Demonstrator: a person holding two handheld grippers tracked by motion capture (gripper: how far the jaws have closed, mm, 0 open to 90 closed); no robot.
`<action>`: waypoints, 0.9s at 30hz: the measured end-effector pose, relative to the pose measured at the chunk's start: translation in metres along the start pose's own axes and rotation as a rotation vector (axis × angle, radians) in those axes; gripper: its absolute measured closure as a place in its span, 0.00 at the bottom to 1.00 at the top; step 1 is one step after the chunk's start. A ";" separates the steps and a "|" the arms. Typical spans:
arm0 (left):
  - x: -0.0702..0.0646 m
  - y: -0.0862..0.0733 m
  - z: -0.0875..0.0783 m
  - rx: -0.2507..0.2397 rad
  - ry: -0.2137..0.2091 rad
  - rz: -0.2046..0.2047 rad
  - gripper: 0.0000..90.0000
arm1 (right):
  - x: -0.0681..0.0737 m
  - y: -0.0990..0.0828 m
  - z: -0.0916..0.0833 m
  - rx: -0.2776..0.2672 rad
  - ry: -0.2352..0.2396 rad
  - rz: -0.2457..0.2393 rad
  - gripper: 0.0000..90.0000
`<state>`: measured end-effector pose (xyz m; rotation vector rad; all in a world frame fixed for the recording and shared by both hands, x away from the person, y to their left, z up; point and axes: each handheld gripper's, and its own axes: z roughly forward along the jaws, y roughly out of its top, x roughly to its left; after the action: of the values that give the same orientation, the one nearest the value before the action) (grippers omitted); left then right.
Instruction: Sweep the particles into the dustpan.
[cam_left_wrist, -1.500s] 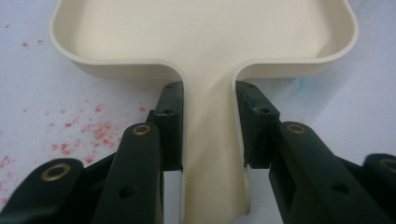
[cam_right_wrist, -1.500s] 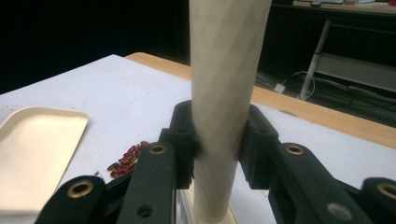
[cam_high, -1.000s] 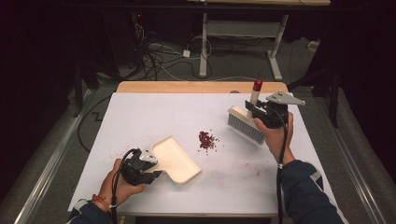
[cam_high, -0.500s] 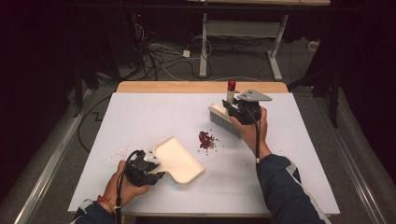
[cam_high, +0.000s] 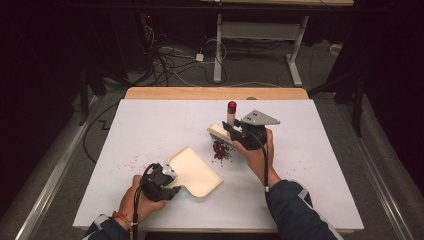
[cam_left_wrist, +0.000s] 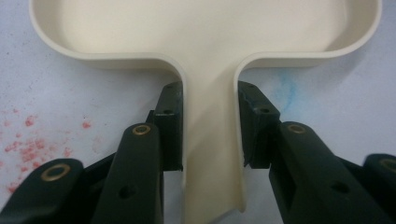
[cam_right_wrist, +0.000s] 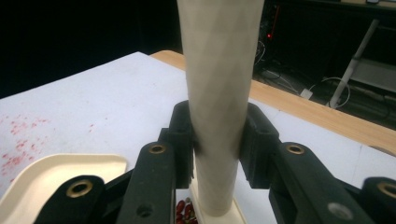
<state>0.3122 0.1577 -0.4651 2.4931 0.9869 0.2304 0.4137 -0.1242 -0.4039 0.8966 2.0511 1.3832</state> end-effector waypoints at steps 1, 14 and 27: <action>0.000 0.000 0.000 -0.001 -0.002 -0.003 0.71 | 0.002 -0.001 -0.001 -0.002 0.002 -0.005 0.77; -0.007 0.006 0.006 0.009 0.006 -0.025 0.71 | 0.023 -0.002 -0.009 -0.005 0.019 0.007 0.77; -0.011 0.019 0.010 0.039 0.022 -0.051 0.71 | 0.051 -0.005 -0.014 -0.011 -0.005 0.018 0.77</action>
<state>0.3191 0.1347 -0.4647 2.5014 1.0725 0.2254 0.3691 -0.0953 -0.4058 0.9154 2.0347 1.3988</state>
